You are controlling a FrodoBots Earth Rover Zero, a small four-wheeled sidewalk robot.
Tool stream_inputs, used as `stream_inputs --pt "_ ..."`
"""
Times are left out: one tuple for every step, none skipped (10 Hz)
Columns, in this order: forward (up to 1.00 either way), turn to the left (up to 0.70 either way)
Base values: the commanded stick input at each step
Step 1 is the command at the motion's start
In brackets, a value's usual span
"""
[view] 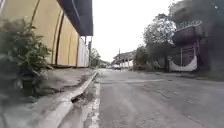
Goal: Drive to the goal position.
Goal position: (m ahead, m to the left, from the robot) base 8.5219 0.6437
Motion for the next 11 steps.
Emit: stream_inputs --pt "1.00 0.00" --pt "1.00 0.00" --pt "1.00 0.00" --pt "1.00 0.00" --pt "1.00 0.00" --pt "1.00 0.00" --pt "1.00 -0.16" --pt "1.00 -0.36" --pt "1.00 -0.36" --pt "1.00 -0.28" --pt "1.00 -0.06"
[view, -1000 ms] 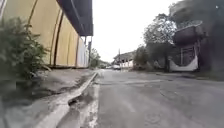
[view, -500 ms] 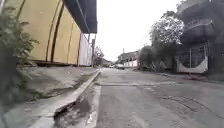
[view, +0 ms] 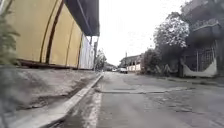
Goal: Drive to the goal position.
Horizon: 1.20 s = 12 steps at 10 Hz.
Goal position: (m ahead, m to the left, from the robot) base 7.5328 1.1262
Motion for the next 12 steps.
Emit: stream_inputs --pt "1.00 0.00" --pt "1.00 0.00" --pt "1.00 0.00" --pt "1.00 0.00" --pt "1.00 0.00" --pt "1.00 0.00" --pt "1.00 0.00" --pt "1.00 0.00" --pt "1.00 0.00" --pt "1.00 0.00" --pt "1.00 0.00" --pt "1.00 0.00"
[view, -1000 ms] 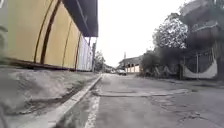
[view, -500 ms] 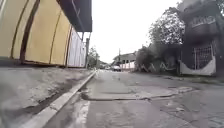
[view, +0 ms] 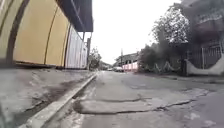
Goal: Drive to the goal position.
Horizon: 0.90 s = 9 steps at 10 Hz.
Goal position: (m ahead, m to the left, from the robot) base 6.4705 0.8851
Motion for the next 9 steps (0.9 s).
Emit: stream_inputs --pt "1.00 0.00" --pt "1.00 0.00" --pt "1.00 0.00" --pt "1.00 0.00" --pt "1.00 0.00" --pt "1.00 0.00" --pt "1.00 0.00" --pt "1.00 0.00" --pt "1.00 0.00"
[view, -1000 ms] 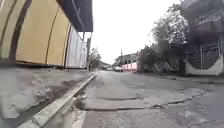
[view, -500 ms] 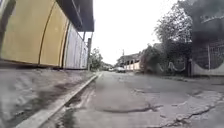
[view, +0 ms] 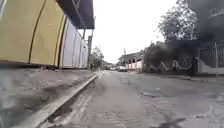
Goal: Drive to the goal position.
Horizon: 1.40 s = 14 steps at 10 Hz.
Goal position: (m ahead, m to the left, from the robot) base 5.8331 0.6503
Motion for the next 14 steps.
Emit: stream_inputs --pt "1.00 0.00" --pt "1.00 0.00" --pt "1.00 0.00" --pt "1.00 0.00" --pt "1.00 0.00" --pt "1.00 -0.07" --pt "1.00 -0.17" --pt "1.00 -0.27" --pt "1.00 -0.36" --pt "1.00 -0.16" --pt "1.00 0.00" --pt "1.00 0.00" --pt "1.00 0.00" --pt "1.00 0.00"
